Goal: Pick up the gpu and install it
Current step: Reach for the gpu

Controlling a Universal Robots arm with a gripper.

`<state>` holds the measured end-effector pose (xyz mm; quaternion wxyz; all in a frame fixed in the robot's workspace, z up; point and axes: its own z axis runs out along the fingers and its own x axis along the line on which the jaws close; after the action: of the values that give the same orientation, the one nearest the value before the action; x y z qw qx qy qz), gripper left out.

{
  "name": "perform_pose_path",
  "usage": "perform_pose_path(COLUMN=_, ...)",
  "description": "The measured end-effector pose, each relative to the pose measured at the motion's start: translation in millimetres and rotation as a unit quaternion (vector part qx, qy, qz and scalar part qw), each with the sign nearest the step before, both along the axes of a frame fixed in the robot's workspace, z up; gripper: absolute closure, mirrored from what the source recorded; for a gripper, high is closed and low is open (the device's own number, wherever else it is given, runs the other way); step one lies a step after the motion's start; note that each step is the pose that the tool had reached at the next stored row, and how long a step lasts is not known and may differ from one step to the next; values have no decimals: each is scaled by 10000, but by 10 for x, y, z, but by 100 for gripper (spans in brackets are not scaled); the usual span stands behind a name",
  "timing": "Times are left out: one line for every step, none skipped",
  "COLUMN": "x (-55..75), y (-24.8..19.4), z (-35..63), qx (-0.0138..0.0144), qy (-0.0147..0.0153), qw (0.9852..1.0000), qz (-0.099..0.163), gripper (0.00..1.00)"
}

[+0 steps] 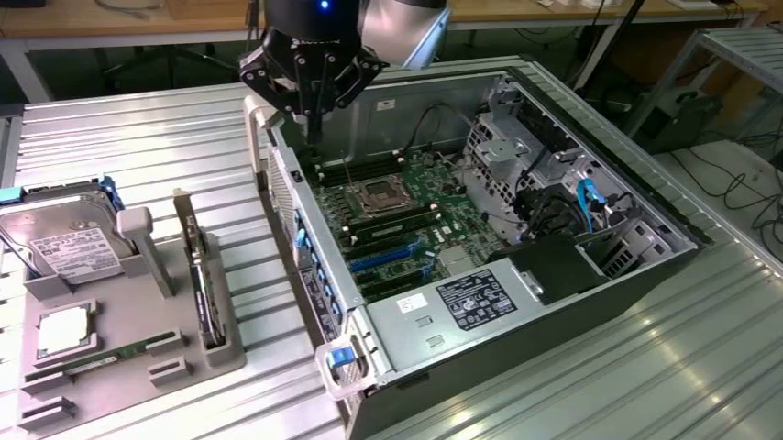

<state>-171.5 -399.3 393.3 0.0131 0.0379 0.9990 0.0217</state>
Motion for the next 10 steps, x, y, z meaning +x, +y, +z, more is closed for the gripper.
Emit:
perform_pose_path(x=-11, y=0, z=0, qx=0, qy=0, qw=10000, qz=0, gripper=89)
perform_pose_path(x=-21, y=-1, z=0, qx=0, qy=0, qw=10000, qz=0, gripper=89)
perform_pose_path(x=-30, y=-1, z=0, qx=0, qy=0, qw=10000, qz=0, gripper=89)
perform_pose_path(x=-44, y=-2, z=0, qx=0, qy=0, qw=10000, qz=0, gripper=89)
perform_pose_path(x=-56, y=-3, z=0, qx=0, qy=0, qw=10000, qz=0, gripper=89)
perform_pose_path(x=-65, y=-3, z=0, qx=0, qy=0, qw=10000, qz=0, gripper=89)
perform_pose_path(x=-73, y=-4, z=0, qx=0, qy=0, qw=10000, qz=0, gripper=89)
perform_pose_path(x=-81, y=-4, z=0, qx=0, qy=0, qw=10000, qz=0, gripper=89)
perform_pose_path(x=-88, y=-5, z=0, qx=0, qy=0, qw=10000, qz=0, gripper=89)
perform_pose_path(x=-96, y=-6, z=0, qx=0, qy=0, qw=10000, qz=0, gripper=89)
